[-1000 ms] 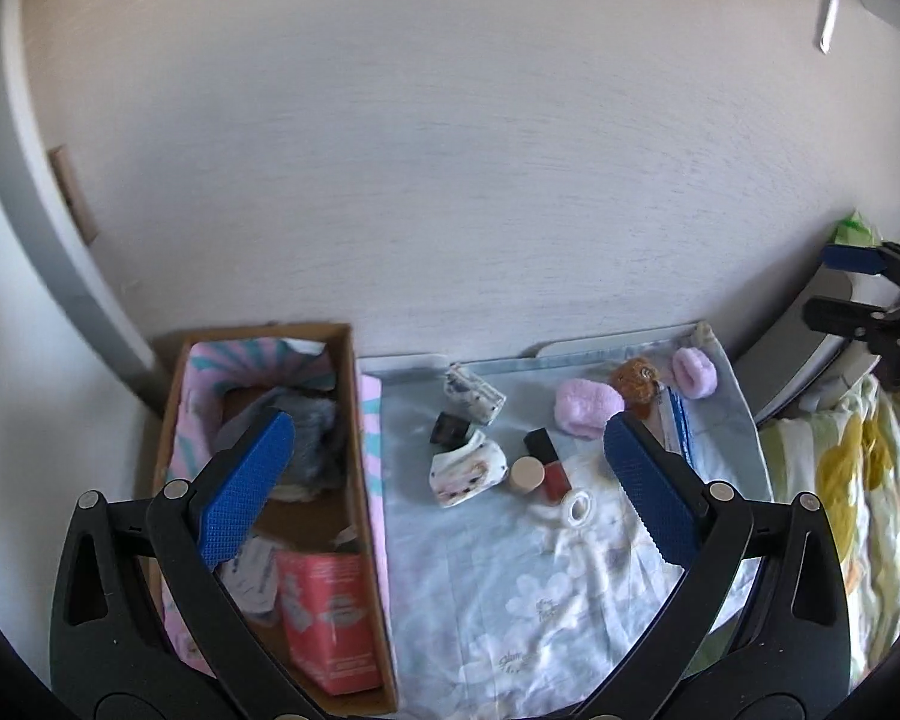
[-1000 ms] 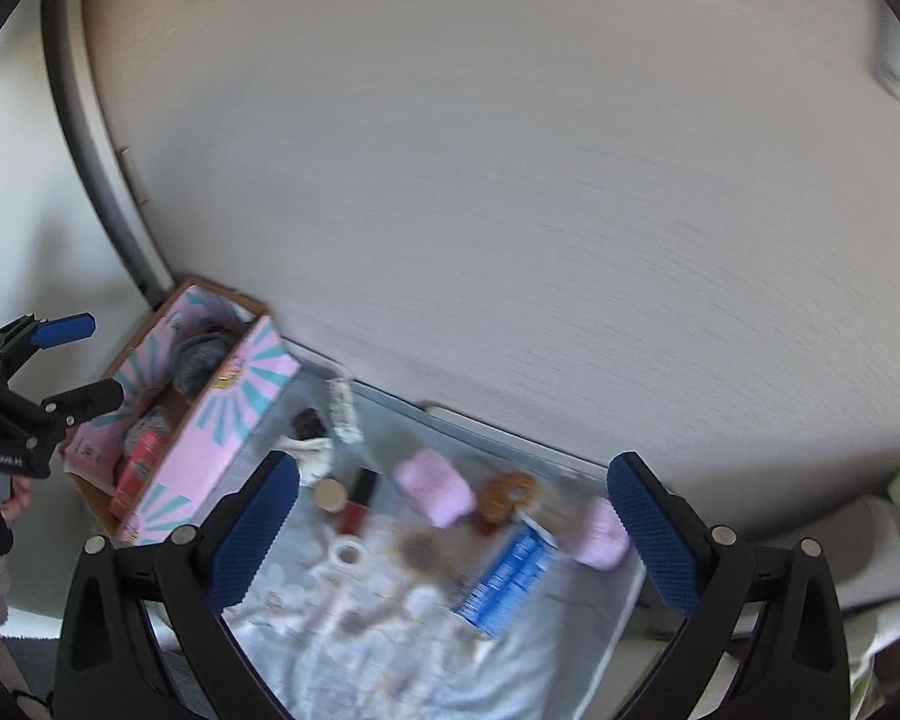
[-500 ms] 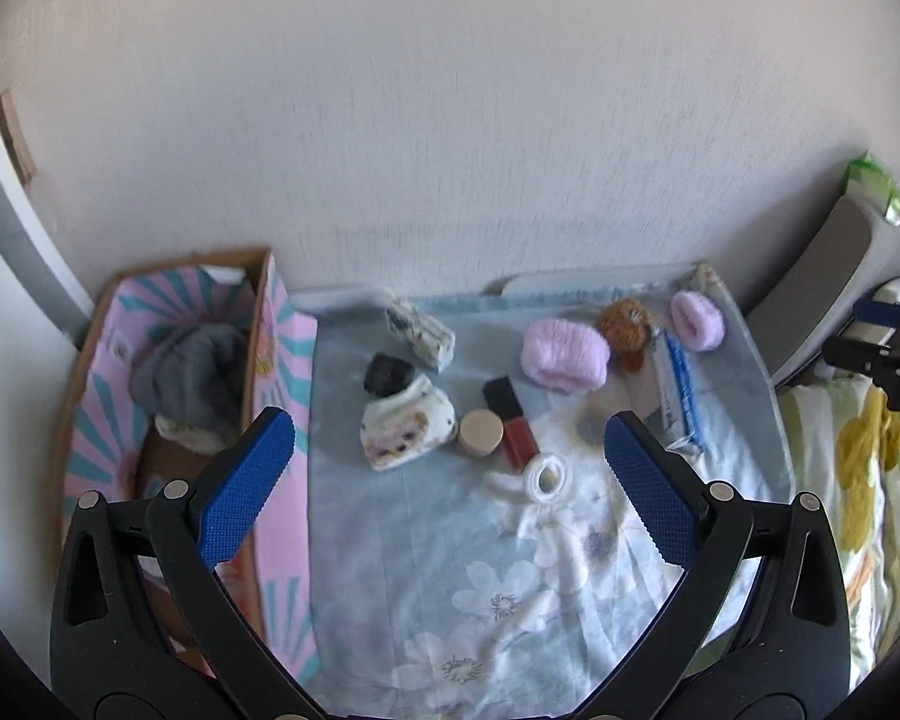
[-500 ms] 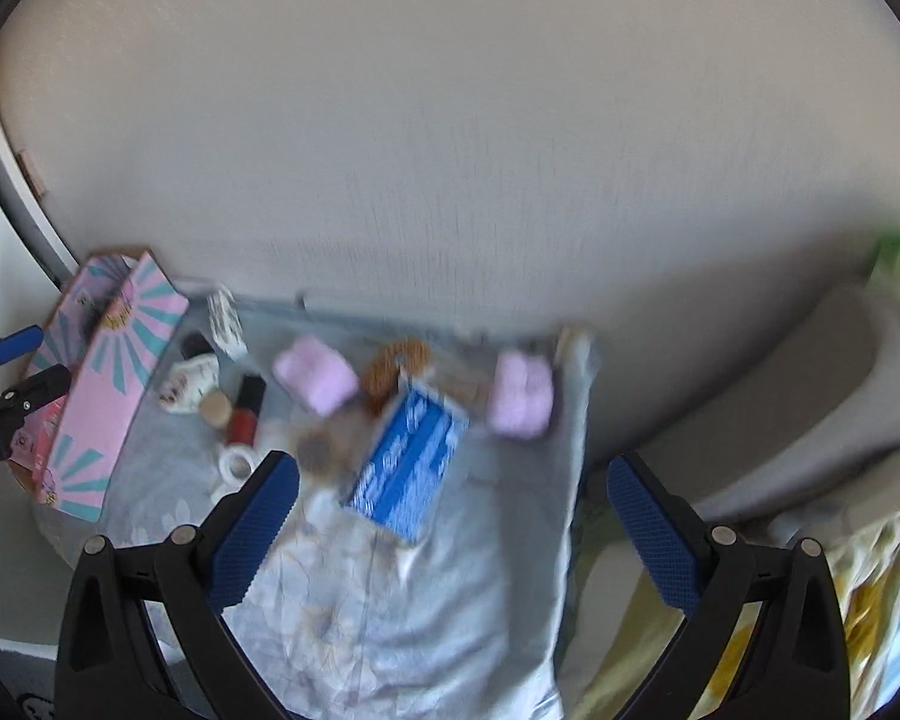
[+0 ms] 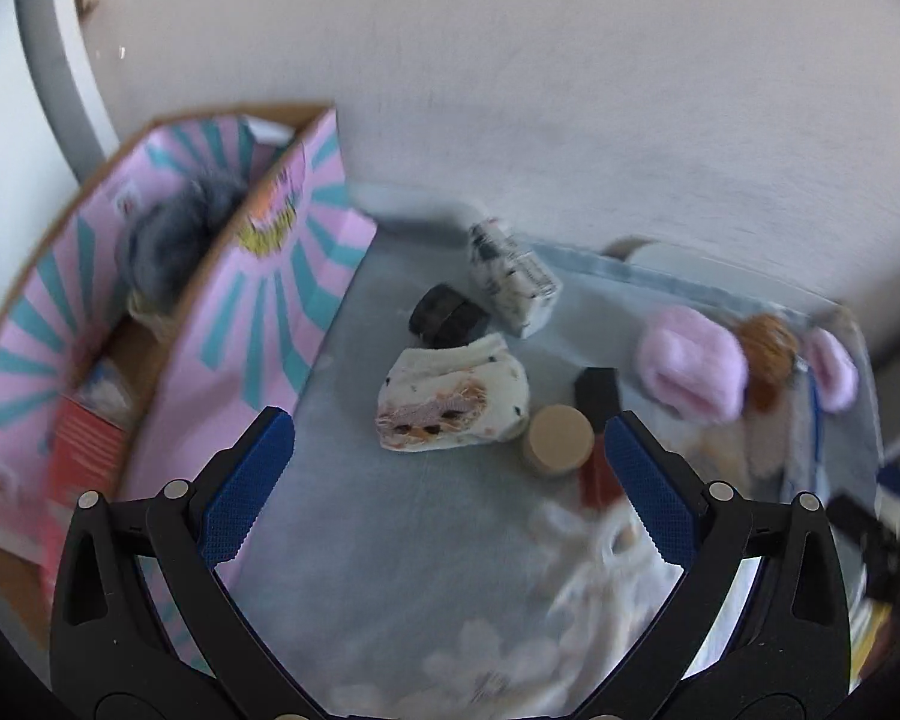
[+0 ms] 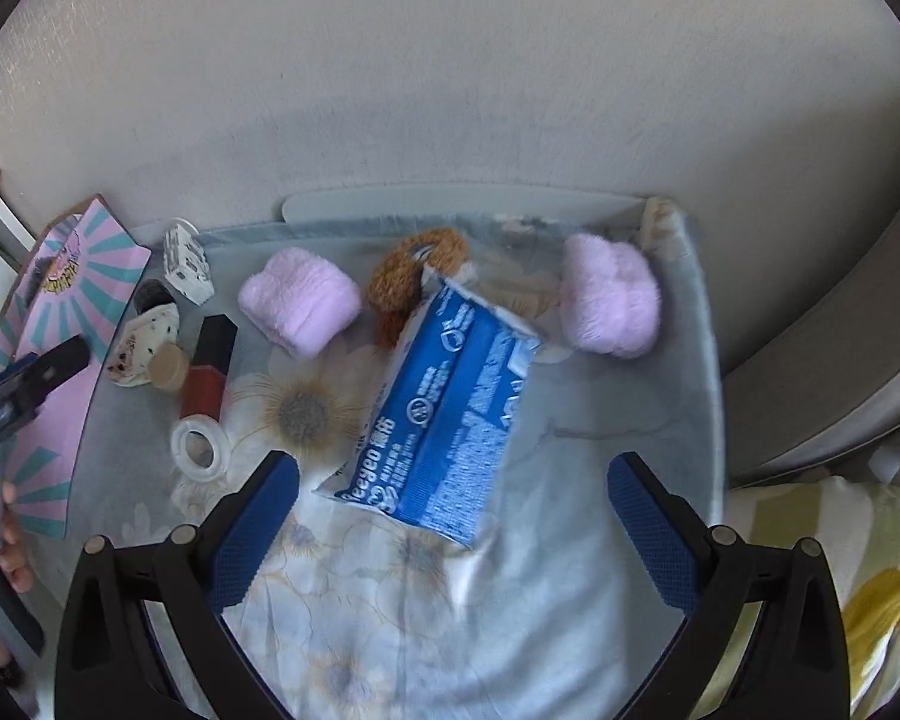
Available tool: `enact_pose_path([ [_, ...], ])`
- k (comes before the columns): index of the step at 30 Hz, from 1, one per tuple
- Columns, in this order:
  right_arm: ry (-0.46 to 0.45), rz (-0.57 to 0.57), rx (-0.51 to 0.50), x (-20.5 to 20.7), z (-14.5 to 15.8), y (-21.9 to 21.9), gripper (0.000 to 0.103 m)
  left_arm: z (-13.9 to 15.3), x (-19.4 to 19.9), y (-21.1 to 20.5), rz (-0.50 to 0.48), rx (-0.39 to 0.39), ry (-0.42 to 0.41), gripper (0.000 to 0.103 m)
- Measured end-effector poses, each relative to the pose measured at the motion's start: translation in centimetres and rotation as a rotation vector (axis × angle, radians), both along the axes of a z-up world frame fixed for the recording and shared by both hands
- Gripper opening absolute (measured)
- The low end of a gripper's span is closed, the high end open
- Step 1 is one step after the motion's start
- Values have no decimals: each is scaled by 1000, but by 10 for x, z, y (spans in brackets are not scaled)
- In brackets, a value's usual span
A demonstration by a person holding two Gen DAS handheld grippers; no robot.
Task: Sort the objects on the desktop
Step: 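Grasp the cat-print pouch with left tool while right tool grasps the blue wipes pack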
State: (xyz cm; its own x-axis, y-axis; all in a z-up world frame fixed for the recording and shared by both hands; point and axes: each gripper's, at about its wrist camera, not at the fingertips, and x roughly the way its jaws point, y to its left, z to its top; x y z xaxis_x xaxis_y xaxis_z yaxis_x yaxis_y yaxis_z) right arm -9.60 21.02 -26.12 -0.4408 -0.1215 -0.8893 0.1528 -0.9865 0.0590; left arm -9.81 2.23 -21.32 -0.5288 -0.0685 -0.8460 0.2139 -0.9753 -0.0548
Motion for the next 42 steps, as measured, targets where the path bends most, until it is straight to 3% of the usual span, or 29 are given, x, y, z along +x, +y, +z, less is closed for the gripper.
enact_pose_path([
  [4,-19,-42,-16,-8,-12,1,103,-29,-23,2,42,-34,-93,103],
  [10,-87,-102,-95,-29,-25,14,103,-43,-36,-10,94,19,-89,103],
  [16,-125,-123,-152,-40,-35,22,103,-50,-43,-14,109,23,-122,103],
  [19,-138,-134,-163,-41,-39,25,98,-53,-43,-15,113,53,-116,100],
  [21,-150,-152,-170,-41,-42,28,91,-55,-44,-18,110,101,-115,90],
  [24,-139,-154,-156,-39,-42,30,75,-55,-42,-19,96,150,-91,74],
  [26,-132,-141,-169,-38,-39,31,63,-54,-43,-16,71,151,-85,69],
  [30,-128,-157,-184,-32,-36,37,61,-52,-43,-15,70,167,-83,64],
  [42,-107,-196,-229,-2,-17,65,60,-28,-39,-10,50,166,-62,64],
])
